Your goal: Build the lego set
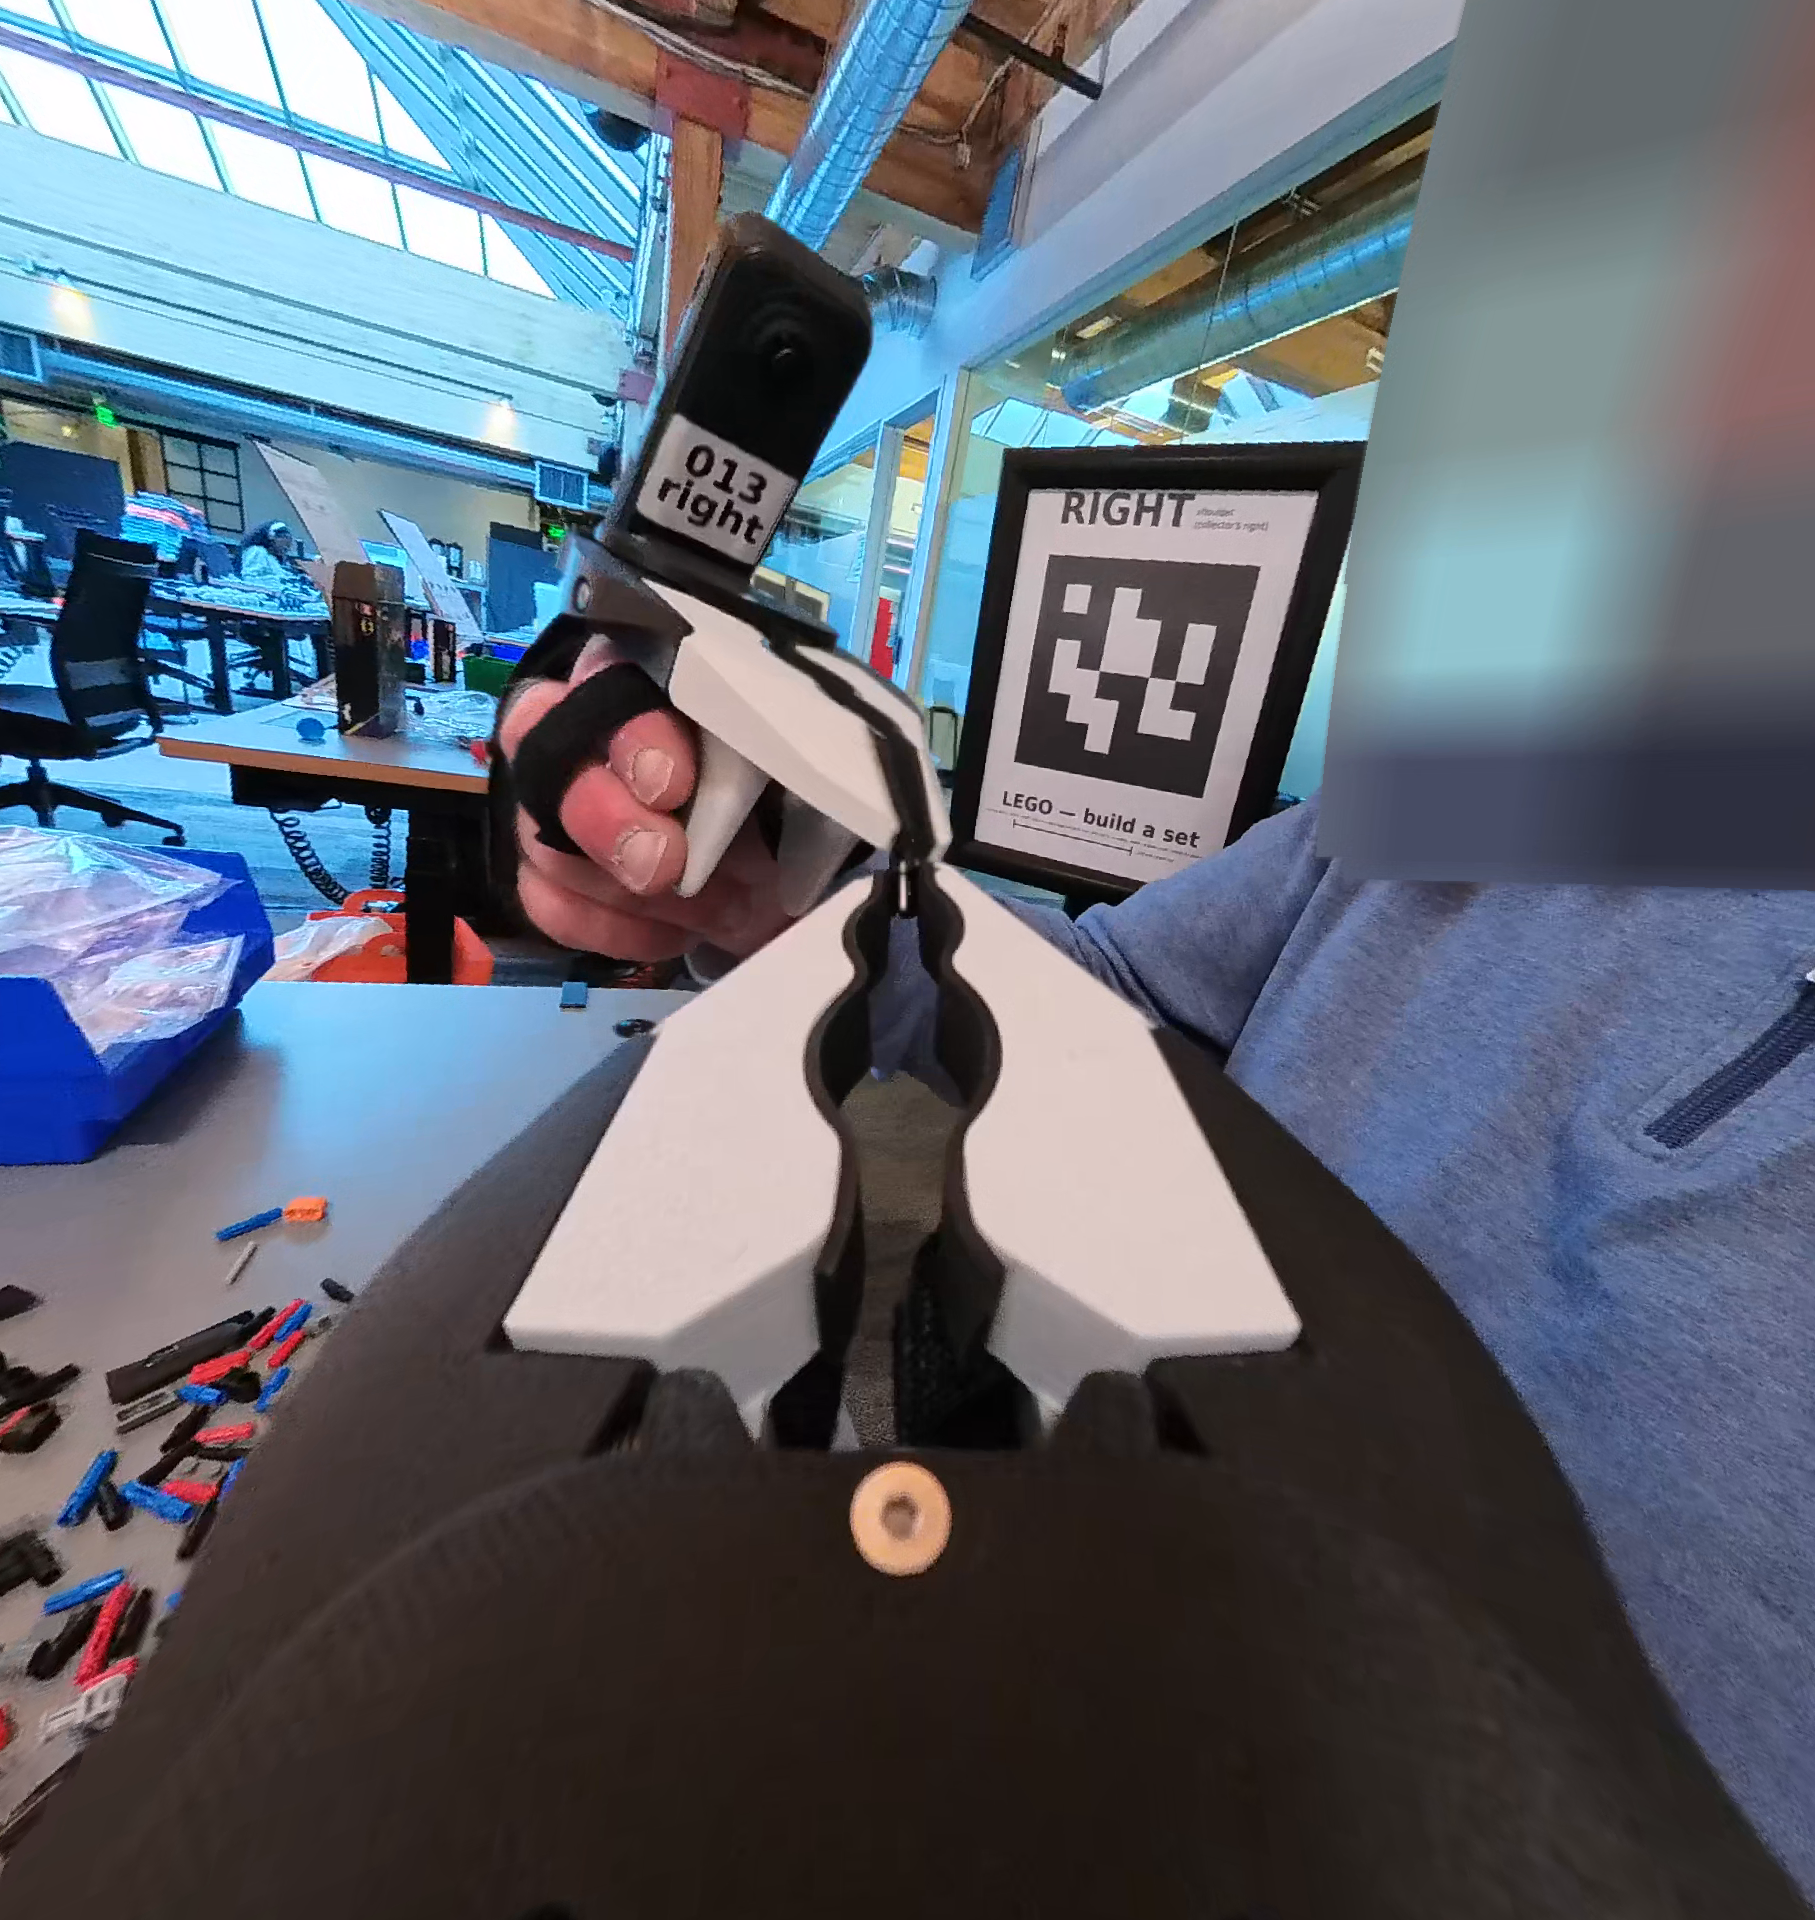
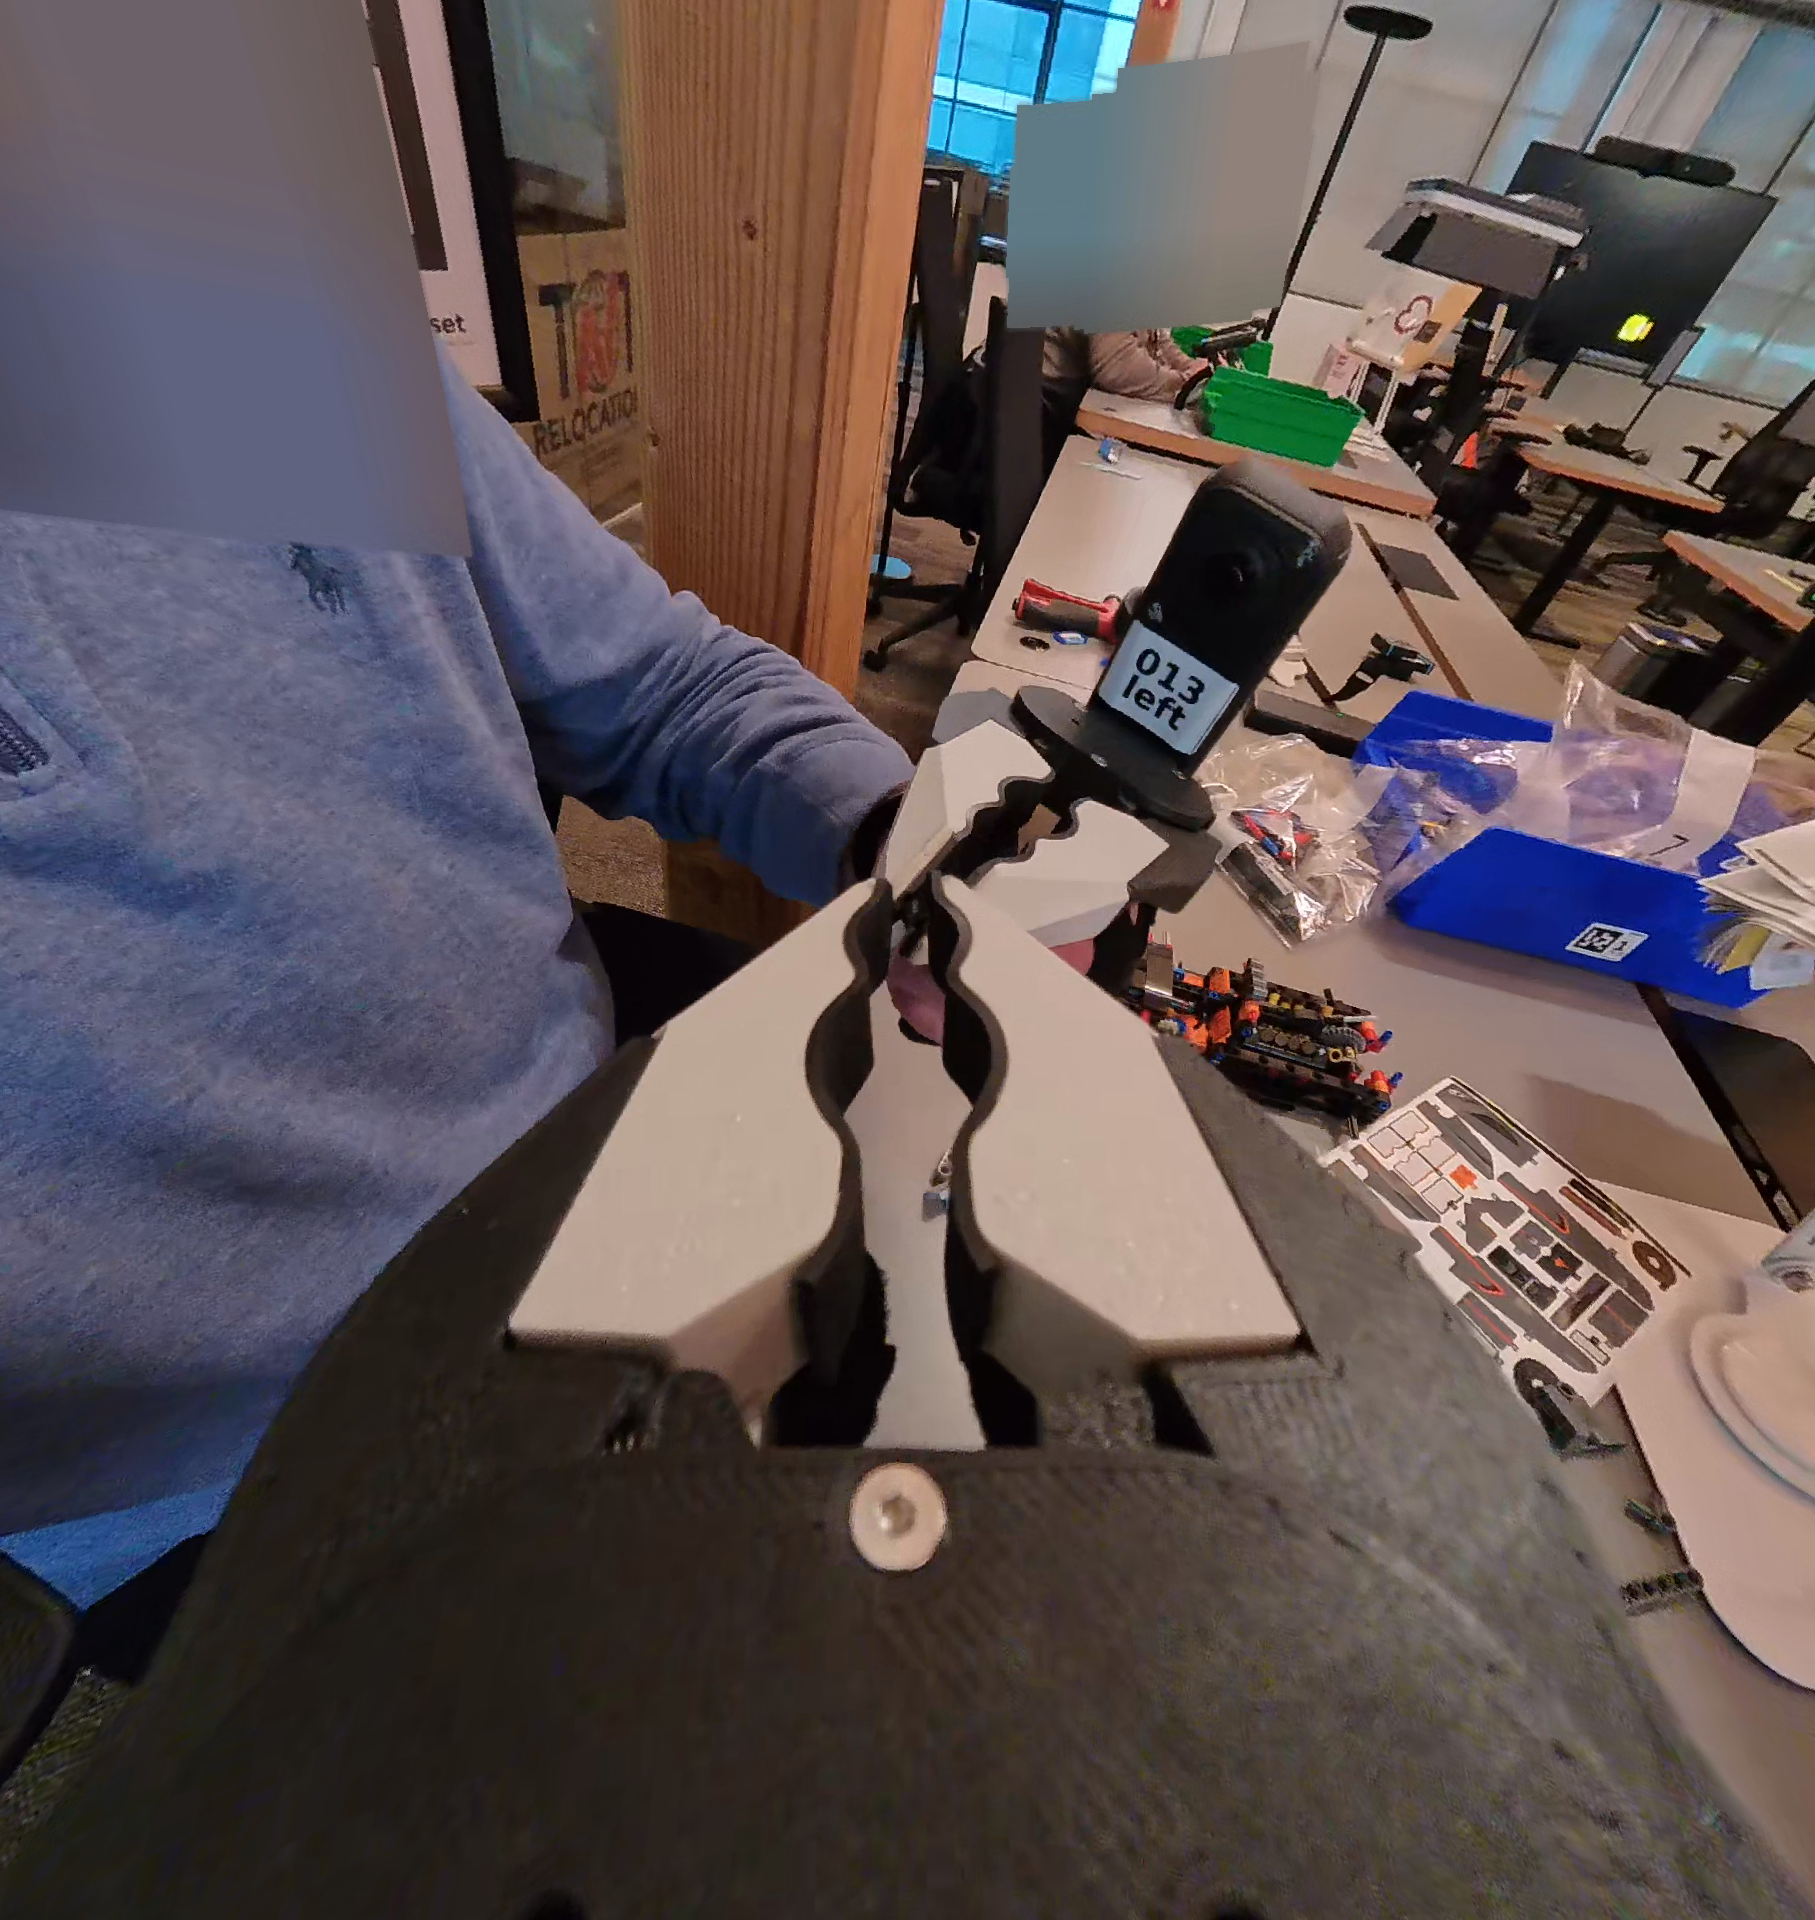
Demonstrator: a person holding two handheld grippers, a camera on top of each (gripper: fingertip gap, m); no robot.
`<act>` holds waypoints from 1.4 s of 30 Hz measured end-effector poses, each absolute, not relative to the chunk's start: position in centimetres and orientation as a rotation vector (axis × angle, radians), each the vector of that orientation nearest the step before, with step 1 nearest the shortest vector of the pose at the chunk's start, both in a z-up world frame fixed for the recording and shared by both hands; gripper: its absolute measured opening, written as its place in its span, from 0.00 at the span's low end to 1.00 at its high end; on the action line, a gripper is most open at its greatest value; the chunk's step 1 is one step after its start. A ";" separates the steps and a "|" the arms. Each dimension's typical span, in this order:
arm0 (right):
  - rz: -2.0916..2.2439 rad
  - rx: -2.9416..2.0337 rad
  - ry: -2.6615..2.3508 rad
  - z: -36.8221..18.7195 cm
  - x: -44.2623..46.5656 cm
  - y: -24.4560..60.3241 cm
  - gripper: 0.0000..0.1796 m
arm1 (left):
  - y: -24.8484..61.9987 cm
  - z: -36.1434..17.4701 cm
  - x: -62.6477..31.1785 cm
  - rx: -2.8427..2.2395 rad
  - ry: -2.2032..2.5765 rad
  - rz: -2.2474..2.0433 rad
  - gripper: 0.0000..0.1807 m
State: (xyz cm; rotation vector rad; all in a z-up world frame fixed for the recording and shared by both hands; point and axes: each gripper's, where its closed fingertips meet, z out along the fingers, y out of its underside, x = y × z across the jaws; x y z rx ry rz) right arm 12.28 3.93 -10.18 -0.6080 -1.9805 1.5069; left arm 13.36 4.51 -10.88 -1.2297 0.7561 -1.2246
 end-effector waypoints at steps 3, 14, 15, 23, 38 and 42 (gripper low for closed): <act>1.526 -0.604 -1.999 -10.4 12.6 3.7 0.01 | 4.2 -11.1 13.7 -1.220 0.771 -1.270 0.01; 1.395 -0.573 -2.086 -10.7 13.5 3.1 0.01 | 3.4 -11.0 14.6 -1.193 0.824 -1.384 0.01; 1.370 -0.571 -2.095 -10.7 13.5 3.1 0.01 | 3.4 -11.1 14.6 -1.196 0.825 -1.388 0.01; 1.084 -0.561 -2.198 -11.3 13.7 3.1 0.03 | 3.5 -11.3 14.9 -1.212 0.835 -1.410 0.01; 0.821 -0.570 -2.323 -12.3 14.1 3.8 0.00 | 4.1 -12.1 15.3 -1.254 0.845 -1.424 0.02; 0.801 -0.668 -2.317 -13.5 14.0 5.0 0.00 | 5.7 -13.2 14.9 -1.340 0.792 -1.309 0.08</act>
